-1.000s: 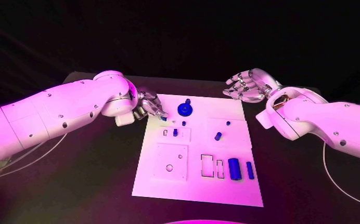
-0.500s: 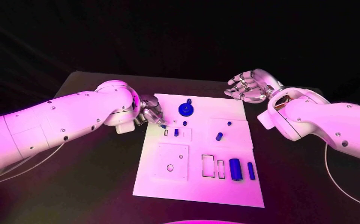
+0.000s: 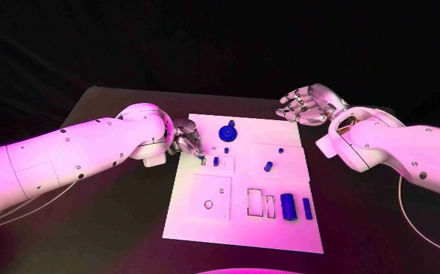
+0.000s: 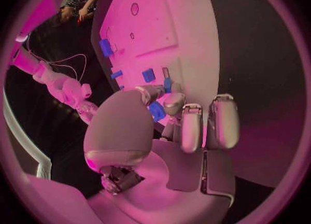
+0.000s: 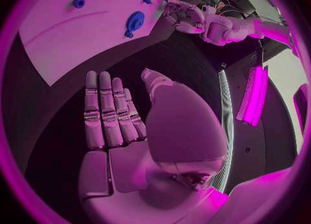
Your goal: Assemble the parts on the task board
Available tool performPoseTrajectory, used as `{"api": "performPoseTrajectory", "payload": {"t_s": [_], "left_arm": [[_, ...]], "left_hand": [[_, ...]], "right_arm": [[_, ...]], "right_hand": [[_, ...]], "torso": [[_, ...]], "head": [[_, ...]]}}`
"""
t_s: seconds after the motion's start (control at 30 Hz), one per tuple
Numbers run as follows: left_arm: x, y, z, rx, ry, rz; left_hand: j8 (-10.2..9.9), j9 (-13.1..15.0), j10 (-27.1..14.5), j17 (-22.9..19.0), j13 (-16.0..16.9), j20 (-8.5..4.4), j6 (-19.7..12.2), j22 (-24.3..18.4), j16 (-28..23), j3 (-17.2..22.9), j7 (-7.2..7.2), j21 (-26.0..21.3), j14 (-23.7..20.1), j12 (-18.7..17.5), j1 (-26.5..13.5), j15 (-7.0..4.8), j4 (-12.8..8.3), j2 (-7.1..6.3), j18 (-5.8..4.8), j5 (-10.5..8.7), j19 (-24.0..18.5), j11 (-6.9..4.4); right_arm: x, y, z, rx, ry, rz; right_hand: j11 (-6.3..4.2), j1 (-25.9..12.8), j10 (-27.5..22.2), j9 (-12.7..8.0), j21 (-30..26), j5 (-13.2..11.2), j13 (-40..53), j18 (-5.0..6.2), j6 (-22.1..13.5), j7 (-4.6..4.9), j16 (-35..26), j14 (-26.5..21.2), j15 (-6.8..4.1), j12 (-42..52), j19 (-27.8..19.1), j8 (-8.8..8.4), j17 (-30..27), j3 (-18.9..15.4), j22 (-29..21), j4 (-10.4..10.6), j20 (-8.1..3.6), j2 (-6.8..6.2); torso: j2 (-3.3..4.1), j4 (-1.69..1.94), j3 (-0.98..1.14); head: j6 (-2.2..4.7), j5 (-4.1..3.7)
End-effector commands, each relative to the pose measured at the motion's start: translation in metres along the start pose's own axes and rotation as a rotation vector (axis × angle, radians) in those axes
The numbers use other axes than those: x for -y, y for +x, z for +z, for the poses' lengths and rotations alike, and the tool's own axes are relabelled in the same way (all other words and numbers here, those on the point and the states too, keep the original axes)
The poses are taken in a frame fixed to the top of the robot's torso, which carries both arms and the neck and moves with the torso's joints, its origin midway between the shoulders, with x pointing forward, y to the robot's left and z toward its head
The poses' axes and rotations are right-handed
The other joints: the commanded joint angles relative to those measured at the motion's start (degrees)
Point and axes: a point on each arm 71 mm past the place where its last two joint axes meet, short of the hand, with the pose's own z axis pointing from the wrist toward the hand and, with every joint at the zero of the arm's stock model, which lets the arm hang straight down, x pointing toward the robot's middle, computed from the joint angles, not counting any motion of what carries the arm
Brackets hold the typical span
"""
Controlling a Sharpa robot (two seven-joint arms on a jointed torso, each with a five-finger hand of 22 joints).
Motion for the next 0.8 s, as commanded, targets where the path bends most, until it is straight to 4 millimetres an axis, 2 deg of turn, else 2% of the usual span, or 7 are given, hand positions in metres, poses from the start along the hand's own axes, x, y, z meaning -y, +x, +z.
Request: {"api": "performPoseTrajectory", "payload": {"t_s": [0.03, 0.43, 0.57, 0.8], "left_arm": [[0.0001, 0.0024, -0.0001, 0.007, -0.008, 0.022], [0.0033, 0.0069, -0.0041, 0.002, 0.005, 0.028], [0.0037, 0.0077, -0.0049, 0.004, 0.007, 0.027], [0.0033, 0.0085, -0.0056, 0.010, 0.006, 0.032]], "left_hand": [[0.36, 5.15, 0.46, 10.06, 0.10, 0.16, 1.29, 0.08, 0.37, 7.69, -0.84, 0.22, 4.60, 0.27, -0.24, -0.37, -7.40, 0.47, -0.41, 0.06, 0.44, -0.05], [0.69, 5.43, 1.47, 10.40, 0.87, -0.07, 2.16, 1.10, 0.56, 8.94, -1.19, 0.73, 4.71, 0.78, -1.30, -0.61, -8.07, -0.04, -0.62, 0.51, 1.14, -0.36], [0.69, 5.43, 1.47, 10.40, 0.87, -0.07, 2.16, 1.10, 0.56, 8.94, -1.19, 0.73, 4.71, 0.78, -1.30, -0.61, -8.07, -0.04, -0.62, 0.51, 1.14, -0.36], [0.72, 5.46, 1.52, 10.34, 0.84, -0.10, 2.23, 1.15, 0.53, 9.08, -1.22, 0.75, 4.70, 0.76, -1.42, -0.64, -8.13, -0.08, -0.63, 0.56, 1.17, -0.39]], "right_arm": [[0.0000, -0.0002, -0.0001, 0.003, -0.005, -0.005], [0.0002, -0.0009, -0.0002, 0.005, -0.011, -0.020], [0.0002, -0.0009, -0.0003, 0.004, -0.011, -0.022], [-0.0001, -0.0006, -0.0007, 0.002, -0.011, -0.022]], "right_hand": [[0.40, 0.49, -0.15, -0.05, -0.20, 0.32, -0.10, 0.61, -0.29, 2.38, -0.27, 0.02, 0.27, -0.30, 0.30, 0.34, -0.11, 0.30, -0.10, -0.04, 0.00, -0.09], [0.46, 0.61, -0.24, -0.14, -0.23, 0.31, -0.45, 0.59, -0.34, 2.42, -0.53, -0.11, 0.34, -0.32, 0.19, 0.43, -0.29, 0.33, -0.49, -0.17, 0.05, -0.18], [0.46, 0.61, -0.24, -0.14, -0.23, 0.31, -0.45, 0.59, -0.34, 2.42, -0.53, -0.11, 0.34, -0.32, 0.19, 0.43, -0.29, 0.33, -0.49, -0.17, 0.05, -0.18], [0.50, 0.58, -0.29, -0.20, -0.24, 0.28, -0.61, 0.58, -0.40, 2.46, -0.66, -0.18, 0.38, -0.33, 0.13, 0.46, -0.37, 0.30, -0.68, -0.17, 0.08, -0.24]], "torso": [[0.04, -0.02, 0.02], [0.02, 0.04, -0.02], [0.04, 0.05, 0.01], [0.04, 0.02, 0.02]], "head": [[-0.02, 0.01], [-0.18, -0.11], [-0.47, -0.22], [-0.46, -0.24]]}}
